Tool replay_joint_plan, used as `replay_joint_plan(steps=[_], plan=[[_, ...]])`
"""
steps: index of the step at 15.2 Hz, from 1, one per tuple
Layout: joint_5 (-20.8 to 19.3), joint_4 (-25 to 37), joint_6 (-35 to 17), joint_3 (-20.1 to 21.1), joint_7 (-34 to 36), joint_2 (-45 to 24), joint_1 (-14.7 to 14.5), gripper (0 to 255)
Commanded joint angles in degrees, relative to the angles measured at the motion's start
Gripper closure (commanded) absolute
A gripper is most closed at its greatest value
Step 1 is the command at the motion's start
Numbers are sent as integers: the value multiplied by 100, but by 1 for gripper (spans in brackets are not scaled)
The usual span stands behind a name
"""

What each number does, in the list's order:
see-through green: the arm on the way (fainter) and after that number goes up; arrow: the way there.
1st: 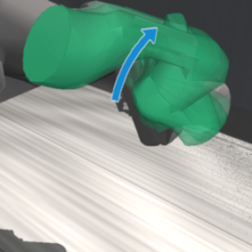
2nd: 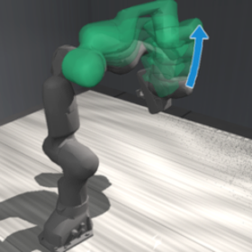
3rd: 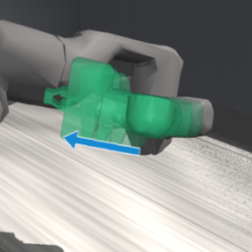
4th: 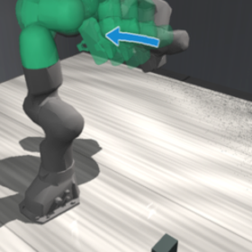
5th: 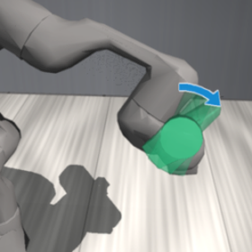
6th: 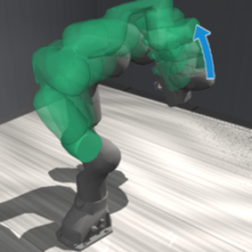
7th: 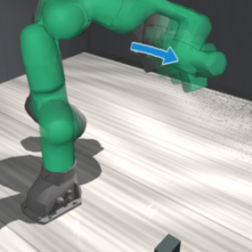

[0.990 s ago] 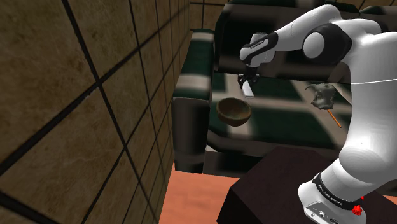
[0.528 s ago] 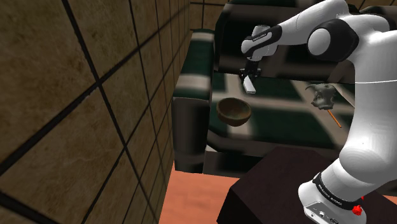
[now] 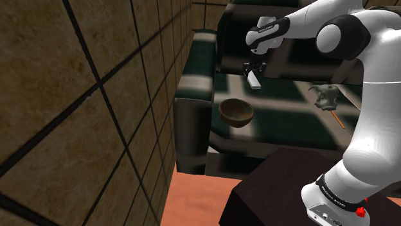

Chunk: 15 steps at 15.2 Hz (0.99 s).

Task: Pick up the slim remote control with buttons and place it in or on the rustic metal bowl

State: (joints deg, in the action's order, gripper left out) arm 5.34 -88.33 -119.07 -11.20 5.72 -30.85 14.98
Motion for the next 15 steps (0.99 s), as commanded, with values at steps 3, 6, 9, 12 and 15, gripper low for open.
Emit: replay_joint_plan(steps=[3, 6, 9, 12, 15], plan=[[-25, 128, 239, -13, 16, 113, -8, 255], [-42, 247, 432, -23, 25, 187, -10, 255], [-57, 382, 630, -32, 33, 252, -10, 255], [-138, -204, 450, -21, 209, 663, -192, 255], [-261, -1004, 191, 21, 501, 1213, -446, 255]])
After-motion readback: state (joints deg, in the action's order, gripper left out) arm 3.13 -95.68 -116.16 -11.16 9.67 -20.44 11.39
